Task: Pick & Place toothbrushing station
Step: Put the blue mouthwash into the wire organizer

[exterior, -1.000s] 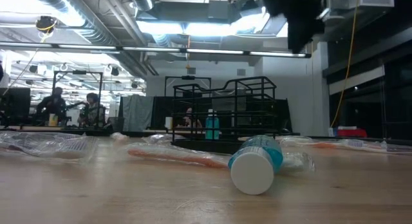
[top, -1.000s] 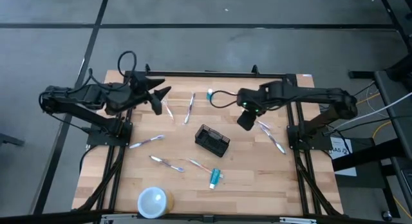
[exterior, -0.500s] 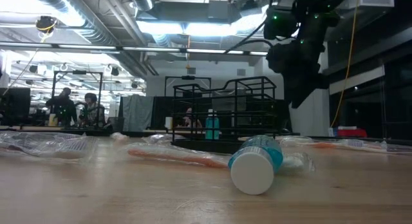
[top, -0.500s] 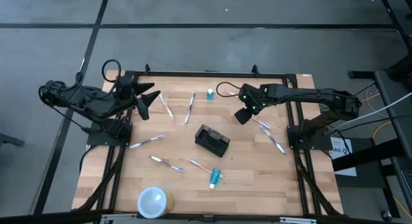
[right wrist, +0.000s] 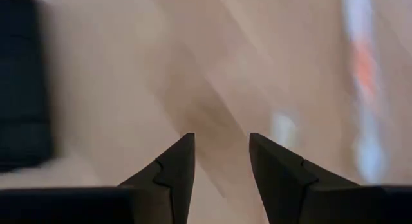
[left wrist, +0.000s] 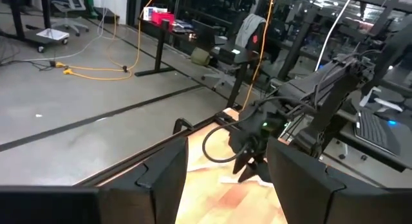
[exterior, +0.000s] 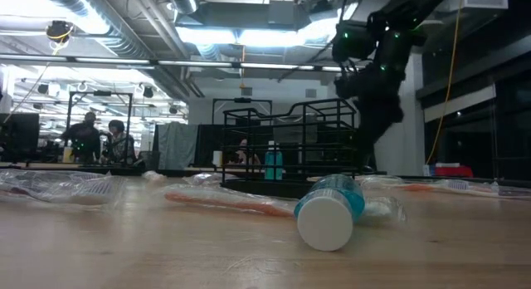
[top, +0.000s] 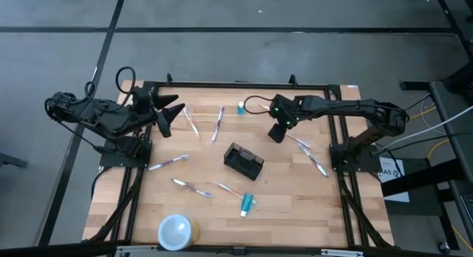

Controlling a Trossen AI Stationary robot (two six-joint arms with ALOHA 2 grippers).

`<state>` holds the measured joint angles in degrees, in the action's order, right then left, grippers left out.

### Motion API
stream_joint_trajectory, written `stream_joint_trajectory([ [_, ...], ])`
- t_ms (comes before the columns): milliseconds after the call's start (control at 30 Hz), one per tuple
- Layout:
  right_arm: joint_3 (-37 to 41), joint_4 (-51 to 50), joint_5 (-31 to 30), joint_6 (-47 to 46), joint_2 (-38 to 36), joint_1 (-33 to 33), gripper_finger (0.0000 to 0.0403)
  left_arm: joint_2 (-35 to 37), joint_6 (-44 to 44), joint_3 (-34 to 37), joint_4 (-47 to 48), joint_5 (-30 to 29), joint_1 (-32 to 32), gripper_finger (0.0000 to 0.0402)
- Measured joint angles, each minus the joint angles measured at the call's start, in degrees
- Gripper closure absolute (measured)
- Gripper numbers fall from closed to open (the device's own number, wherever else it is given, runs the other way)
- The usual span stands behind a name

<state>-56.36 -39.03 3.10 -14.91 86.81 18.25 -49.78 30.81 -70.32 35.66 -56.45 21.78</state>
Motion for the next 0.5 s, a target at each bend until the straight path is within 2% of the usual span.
stream_joint_trajectory([
  [100, -0.1, 8.6, 3.0, -2.8, -0.9, -0.4, 0.0252, -0.3, 1.4, 0.0, 0.1, -1.3, 0.0, 0.0194],
  [267, -2.4, 19.6, 3.6, -17.6, -0.7, 1.7, 0.0252, -0.2, 4.1, 0.0, 0.9, -6.4, 0.0, 0.0194],
  [500, -10.9, 17.0, 2.5, -25.9, 2.6, 1.8, 0.0252, -0.2, 11.0, 0.0, 8.2, -10.8, 0.0, 0.0194],
])
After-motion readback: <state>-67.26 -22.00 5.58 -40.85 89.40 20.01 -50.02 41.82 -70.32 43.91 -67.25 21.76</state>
